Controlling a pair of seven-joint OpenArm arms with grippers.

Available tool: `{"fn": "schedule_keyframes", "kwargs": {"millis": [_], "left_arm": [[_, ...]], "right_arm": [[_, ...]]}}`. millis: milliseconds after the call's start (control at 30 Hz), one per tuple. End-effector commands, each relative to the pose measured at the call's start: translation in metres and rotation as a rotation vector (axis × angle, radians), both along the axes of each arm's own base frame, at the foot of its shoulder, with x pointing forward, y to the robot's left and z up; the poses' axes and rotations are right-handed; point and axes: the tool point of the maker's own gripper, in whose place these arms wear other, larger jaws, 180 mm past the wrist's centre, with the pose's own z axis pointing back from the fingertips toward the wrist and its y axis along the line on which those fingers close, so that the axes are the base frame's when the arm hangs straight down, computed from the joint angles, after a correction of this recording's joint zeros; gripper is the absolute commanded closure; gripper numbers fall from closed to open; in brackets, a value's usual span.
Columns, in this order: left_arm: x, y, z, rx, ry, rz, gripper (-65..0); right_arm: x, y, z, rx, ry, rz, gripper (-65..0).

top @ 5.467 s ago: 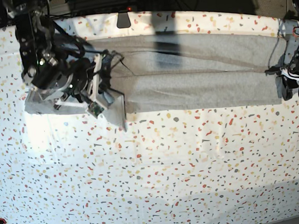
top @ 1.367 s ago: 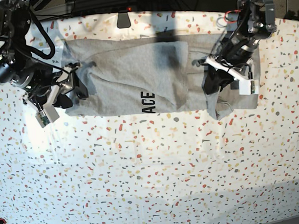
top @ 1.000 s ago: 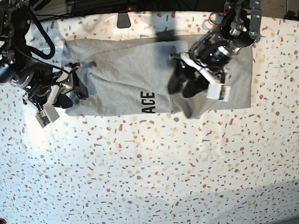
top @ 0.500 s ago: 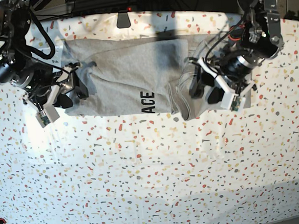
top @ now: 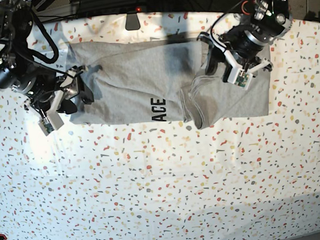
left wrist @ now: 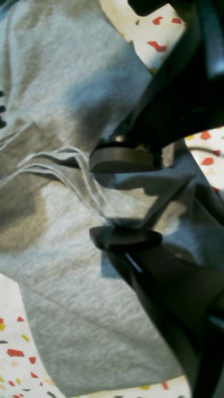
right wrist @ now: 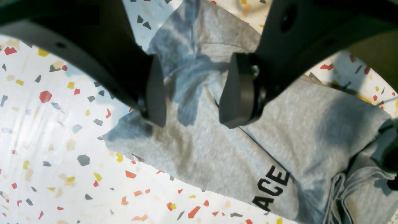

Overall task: Fold the T-shirt properly
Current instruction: 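Grasp the opposite shirt end with the left gripper and fold it inward, then release and reposition the left gripper at the folded shirt's side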

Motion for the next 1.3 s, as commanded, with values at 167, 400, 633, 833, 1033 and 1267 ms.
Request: {"fn": "schedule_keyframes", "kwargs": {"millis": [167,400,633,833,1033,1267], "left_arm": [[-0.031,-0.040,0.009,-0.202,0.047,-0.088,-27.1],[-0.058,-0.107,0.059,-0.573,0.033,-0.292,-27.1],[-0.010,-0.056,0.044,-0.351,-0.059,-0.130,-27.1],[0.008,-0.006,0.026,-0.122,-0.107,-0.003,-27.1],[0.001,0.001,0.014,-0.049,-0.081,0.006,-27.1],[0.001,0.027,-0.013,0.080,-0.048,0.083,-27.1]], "right_arm": [[0.006,0.001,0.012,0.011,-0.045,0.011,-31.7],[0.006,0.001,0.012,0.010,-0.045,0.011,-31.7],[0.004,0.000,0.009,0.001,-0.028,0.012,-31.7],[0.004,0.000,0.009,-0.001,-0.026,0.012,-31.7],[0.004,0.000,0.009,0.000,-0.026,0.012,-31.7],[0.003,0.000,0.008,-0.003,-0.020,0.013,-31.7]]}}
